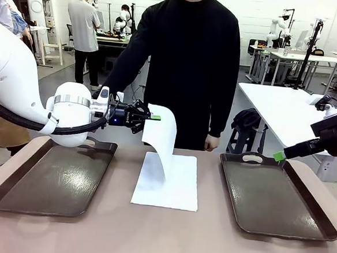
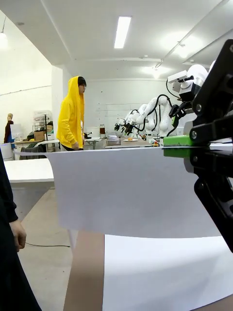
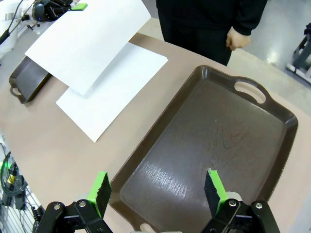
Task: Sort the A4 documents.
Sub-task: Place the A4 Paper in the designated Handle tray.
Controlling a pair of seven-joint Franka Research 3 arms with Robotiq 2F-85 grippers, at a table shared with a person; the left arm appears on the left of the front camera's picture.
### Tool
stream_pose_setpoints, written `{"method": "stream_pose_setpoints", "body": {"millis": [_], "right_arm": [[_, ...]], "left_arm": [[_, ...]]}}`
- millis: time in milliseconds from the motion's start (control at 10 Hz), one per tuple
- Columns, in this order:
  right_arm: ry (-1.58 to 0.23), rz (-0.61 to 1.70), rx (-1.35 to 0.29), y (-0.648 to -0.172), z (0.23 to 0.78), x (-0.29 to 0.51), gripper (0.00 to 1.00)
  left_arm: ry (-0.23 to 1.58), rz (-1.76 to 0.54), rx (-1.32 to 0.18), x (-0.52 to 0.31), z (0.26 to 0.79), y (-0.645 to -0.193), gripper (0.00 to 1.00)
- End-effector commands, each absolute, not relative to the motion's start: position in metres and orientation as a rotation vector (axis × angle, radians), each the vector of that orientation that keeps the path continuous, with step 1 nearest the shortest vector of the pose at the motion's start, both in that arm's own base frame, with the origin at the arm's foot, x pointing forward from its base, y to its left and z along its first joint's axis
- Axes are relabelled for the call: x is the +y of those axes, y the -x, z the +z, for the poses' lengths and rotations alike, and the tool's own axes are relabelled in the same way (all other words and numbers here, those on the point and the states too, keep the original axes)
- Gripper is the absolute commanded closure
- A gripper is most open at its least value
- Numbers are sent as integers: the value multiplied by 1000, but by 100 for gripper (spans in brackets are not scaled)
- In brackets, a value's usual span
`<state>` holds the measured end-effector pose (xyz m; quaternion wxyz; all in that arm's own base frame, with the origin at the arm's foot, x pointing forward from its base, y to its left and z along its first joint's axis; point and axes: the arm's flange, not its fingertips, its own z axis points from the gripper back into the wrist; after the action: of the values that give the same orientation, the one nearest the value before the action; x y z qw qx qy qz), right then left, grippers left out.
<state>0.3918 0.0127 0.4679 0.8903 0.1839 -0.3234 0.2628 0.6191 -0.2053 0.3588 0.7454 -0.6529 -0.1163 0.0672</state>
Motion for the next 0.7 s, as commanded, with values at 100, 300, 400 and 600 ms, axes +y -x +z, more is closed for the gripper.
{"method": "stream_pose_setpoints", "body": {"millis": [100, 300, 400, 600], "right_arm": [[-400, 547, -676, -395, 464, 12, 0], [-400, 547, -676, -395, 464, 12, 0], [-400, 547, -676, -395, 464, 12, 0], [-400, 547, -676, -395, 464, 12, 0]], "left_arm": [[1426, 49, -217, -207, 367, -616, 99], [1302, -31, -195, -178, 385, -599, 99], [1246, -22, -174, -156, 389, -588, 99], [1131, 39, -201, -119, 409, -557, 99]]}}
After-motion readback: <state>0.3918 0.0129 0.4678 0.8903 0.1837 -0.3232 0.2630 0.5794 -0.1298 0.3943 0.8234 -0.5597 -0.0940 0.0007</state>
